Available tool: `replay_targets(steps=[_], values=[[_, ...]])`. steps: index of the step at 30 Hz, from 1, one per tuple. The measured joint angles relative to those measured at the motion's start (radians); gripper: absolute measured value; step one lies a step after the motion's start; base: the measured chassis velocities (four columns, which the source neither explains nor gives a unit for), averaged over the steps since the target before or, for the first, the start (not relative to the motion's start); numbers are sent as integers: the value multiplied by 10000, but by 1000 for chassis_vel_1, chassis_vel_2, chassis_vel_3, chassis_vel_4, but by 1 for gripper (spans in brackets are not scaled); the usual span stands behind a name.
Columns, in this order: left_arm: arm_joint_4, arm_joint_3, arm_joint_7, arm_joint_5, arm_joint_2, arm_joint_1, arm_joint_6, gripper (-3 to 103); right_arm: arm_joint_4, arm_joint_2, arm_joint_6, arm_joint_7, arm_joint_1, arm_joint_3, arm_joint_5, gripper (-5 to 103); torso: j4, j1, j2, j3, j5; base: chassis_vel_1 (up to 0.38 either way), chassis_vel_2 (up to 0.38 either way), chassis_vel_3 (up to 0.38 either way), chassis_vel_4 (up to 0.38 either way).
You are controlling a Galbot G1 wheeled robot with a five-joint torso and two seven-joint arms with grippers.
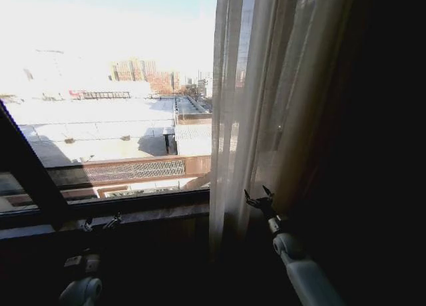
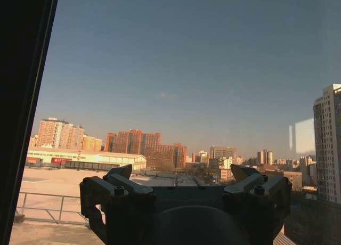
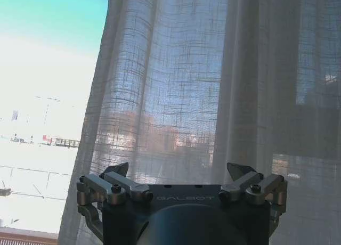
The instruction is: Open the curtains by pulling them apart, changing their state from closed to fully open.
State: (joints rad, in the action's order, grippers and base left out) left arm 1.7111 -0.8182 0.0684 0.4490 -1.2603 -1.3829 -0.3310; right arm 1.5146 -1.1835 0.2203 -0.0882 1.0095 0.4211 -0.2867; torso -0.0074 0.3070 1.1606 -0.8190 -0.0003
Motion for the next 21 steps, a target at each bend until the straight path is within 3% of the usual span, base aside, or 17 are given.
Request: replay_targets(steps=[6,13,21], values=[[-2,-4,-4,0,2,0,0,100,17,-1,183,-106,-15,-61,-63,100,2,1,0,0,-2,215,178,-203,-192],[0,6,2,0,-1,0,0,100,104,-47,258,-751,-13,-71,40,100,-7,-1,-1,-1,12,-23,-19,9,5],[-1,7,4,0,-2,0,0,100,-47,-93,308,-840,-154,-124,6,100,1,-1,0,-1,-2,-7,-8,6,5]])
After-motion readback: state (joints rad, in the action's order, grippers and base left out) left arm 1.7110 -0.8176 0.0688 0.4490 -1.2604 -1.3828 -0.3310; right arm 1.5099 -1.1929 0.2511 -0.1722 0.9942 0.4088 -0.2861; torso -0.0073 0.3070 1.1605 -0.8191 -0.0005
